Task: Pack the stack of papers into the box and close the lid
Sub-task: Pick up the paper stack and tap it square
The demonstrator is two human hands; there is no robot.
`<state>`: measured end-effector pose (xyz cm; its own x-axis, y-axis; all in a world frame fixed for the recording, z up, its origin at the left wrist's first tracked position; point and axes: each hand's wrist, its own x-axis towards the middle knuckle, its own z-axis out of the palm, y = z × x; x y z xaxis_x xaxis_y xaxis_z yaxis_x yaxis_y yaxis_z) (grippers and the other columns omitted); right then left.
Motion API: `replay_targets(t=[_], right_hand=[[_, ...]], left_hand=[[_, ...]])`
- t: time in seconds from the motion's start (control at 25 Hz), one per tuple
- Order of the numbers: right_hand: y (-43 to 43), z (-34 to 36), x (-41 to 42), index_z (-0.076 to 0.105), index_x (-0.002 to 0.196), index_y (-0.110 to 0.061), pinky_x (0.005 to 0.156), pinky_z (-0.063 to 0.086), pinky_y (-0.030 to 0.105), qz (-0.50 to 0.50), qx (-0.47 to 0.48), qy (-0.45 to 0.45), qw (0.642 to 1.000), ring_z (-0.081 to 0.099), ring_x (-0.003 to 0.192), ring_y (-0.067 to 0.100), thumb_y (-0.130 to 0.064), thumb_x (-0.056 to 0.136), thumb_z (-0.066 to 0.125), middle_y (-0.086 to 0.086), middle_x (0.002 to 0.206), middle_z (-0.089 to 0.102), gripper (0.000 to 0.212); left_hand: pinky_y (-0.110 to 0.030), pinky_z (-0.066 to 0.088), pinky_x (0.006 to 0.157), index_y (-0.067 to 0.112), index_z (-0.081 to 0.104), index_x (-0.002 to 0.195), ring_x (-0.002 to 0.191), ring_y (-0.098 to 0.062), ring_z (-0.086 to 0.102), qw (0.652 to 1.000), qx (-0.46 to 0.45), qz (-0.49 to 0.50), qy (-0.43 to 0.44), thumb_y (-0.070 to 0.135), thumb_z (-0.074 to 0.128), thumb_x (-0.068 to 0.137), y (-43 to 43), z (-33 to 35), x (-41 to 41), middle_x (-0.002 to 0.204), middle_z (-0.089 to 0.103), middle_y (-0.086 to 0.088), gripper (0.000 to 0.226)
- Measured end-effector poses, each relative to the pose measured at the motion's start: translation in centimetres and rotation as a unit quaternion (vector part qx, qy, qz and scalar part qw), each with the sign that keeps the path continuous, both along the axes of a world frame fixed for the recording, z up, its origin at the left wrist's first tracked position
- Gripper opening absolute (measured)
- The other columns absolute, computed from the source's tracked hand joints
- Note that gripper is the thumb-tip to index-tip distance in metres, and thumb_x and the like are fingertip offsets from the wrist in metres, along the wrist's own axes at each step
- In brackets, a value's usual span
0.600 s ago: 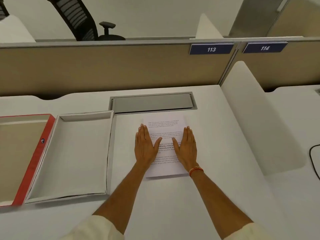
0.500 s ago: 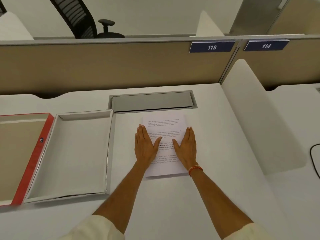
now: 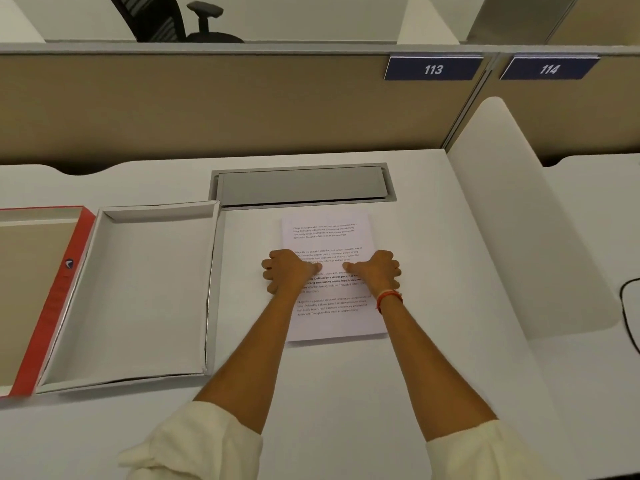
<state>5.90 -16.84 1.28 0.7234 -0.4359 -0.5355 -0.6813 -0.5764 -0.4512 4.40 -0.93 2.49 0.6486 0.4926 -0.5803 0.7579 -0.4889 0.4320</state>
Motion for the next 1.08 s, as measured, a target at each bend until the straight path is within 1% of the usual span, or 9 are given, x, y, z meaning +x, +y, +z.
replay_targets(t=[0.2, 0.28, 0.4, 0.56, 0.68, 0.8, 0.92, 1.0, 1.08], right_hand=[[-0.3, 0.1, 0.8, 0.054, 0.118, -0.008, 0.102, 0.043, 0.049, 0.019, 0.025, 0.004, 0.999, 0.045, 0.121, 0.036, -0.04, 0.065, 0.086, 0.02, 0.129, 0.049, 0.07], [0.0, 0.3, 0.7, 0.056, 0.117, -0.006, 0.097, 0.044, 0.045, 0.021, 0.032, -0.001, 0.999, 0.047, 0.119, 0.035, -0.037, 0.065, 0.087, 0.02, 0.127, 0.05, 0.068], [0.1, 0.1, 0.6, 0.059, 0.111, 0.0, 0.086, 0.053, 0.037, 0.038, 0.067, -0.038, 0.996, 0.06, 0.109, 0.033, -0.029, 0.065, 0.089, 0.018, 0.121, 0.061, 0.062], [-0.1, 0.2, 0.4, 0.054, 0.117, 0.001, 0.097, 0.052, 0.045, 0.028, 0.083, -0.038, 0.995, 0.059, 0.112, 0.035, -0.031, 0.065, 0.088, 0.018, 0.124, 0.058, 0.071], [0.1, 0.1, 0.1, 0.056, 0.116, -0.001, 0.099, 0.05, 0.047, 0.012, 0.062, -0.04, 0.997, 0.056, 0.114, 0.036, -0.035, 0.064, 0.088, 0.019, 0.123, 0.058, 0.069], [0.0, 0.0, -0.4, 0.064, 0.107, 0.0, 0.09, 0.056, 0.044, 0.012, 0.102, -0.071, 0.992, 0.065, 0.103, 0.035, -0.029, 0.067, 0.088, 0.019, 0.116, 0.067, 0.055], [0.3, 0.6, -1.0, 0.056, 0.111, 0.002, 0.086, 0.058, 0.043, -0.001, 0.109, -0.094, 0.99, 0.067, 0.101, 0.033, -0.025, 0.065, 0.089, 0.019, 0.116, 0.066, 0.063], [0.7, 1.3, -1.2, 0.046, 0.115, 0.001, 0.086, 0.058, 0.042, -0.001, 0.1, -0.115, 0.988, 0.066, 0.104, 0.034, -0.023, 0.065, 0.089, 0.019, 0.118, 0.063, 0.07], [0.7, 2.1, -1.1, 0.043, 0.114, -0.001, 0.082, 0.057, 0.039, 0.006, 0.094, -0.149, 0.984, 0.066, 0.105, 0.034, -0.022, 0.066, 0.088, 0.018, 0.118, 0.063, 0.069]], left_hand=[[-0.045, 0.044, 0.104, 0.004, 0.039, 0.135, 0.128, -0.035, 0.049, 1.0, -0.004, -0.022, 0.011, 0.046, 0.084, 0.07, 0.4, 0.6, 0.5, 0.139, 0.047, -0.018, 0.09], [-0.044, 0.043, 0.104, 0.005, 0.043, 0.133, 0.126, -0.035, 0.051, 0.999, -0.015, -0.032, 0.013, 0.044, 0.083, 0.071, 0.6, 0.7, 0.7, 0.137, 0.05, -0.016, 0.084], [-0.044, 0.044, 0.105, 0.008, 0.05, 0.128, 0.124, -0.033, 0.053, 0.998, -0.032, -0.04, 0.02, 0.043, 0.083, 0.072, 1.0, 0.6, 0.8, 0.135, 0.056, -0.014, 0.074], [-0.044, 0.042, 0.108, 0.008, 0.05, 0.129, 0.127, -0.034, 0.049, 0.999, -0.033, -0.025, 0.022, 0.048, 0.083, 0.069, 1.3, 0.3, 0.6, 0.137, 0.052, -0.016, 0.078], [-0.04, 0.047, 0.101, 0.003, 0.044, 0.13, 0.125, -0.032, 0.051, 0.999, -0.014, -0.013, -0.037, 0.045, 0.086, 0.067, 0.9, -0.4, -0.1, 0.135, 0.051, -0.017, 0.086], [-0.034, 0.054, 0.084, 0.001, 0.039, 0.128, 0.112, -0.031, 0.064, 0.993, -0.074, 0.043, -0.083, 0.033, 0.09, 0.064, 1.1, -0.8, -0.3, 0.127, 0.06, -0.016, 0.088], [-0.037, 0.058, 0.083, 0.005, 0.053, 0.113, 0.105, -0.033, 0.069, 0.988, -0.128, 0.047, -0.077, 0.027, 0.09, 0.065, 1.4, -0.7, 0.0, 0.122, 0.066, -0.016, 0.064], [-0.038, 0.06, 0.08, 0.009, 0.056, 0.104, 0.101, -0.033, 0.071, 0.986, -0.135, 0.032, -0.096, 0.025, 0.088, 0.069, 1.3, -0.4, -0.1, 0.121, 0.069, -0.016, 0.05], [-0.036, 0.06, 0.074, 0.01, 0.059, 0.099, 0.096, -0.031, 0.073, 0.982, -0.13, 0.039, -0.13, 0.026, 0.088, 0.069, 1.1, 0.1, -0.3, 0.117, 0.072, -0.014, 0.044]])
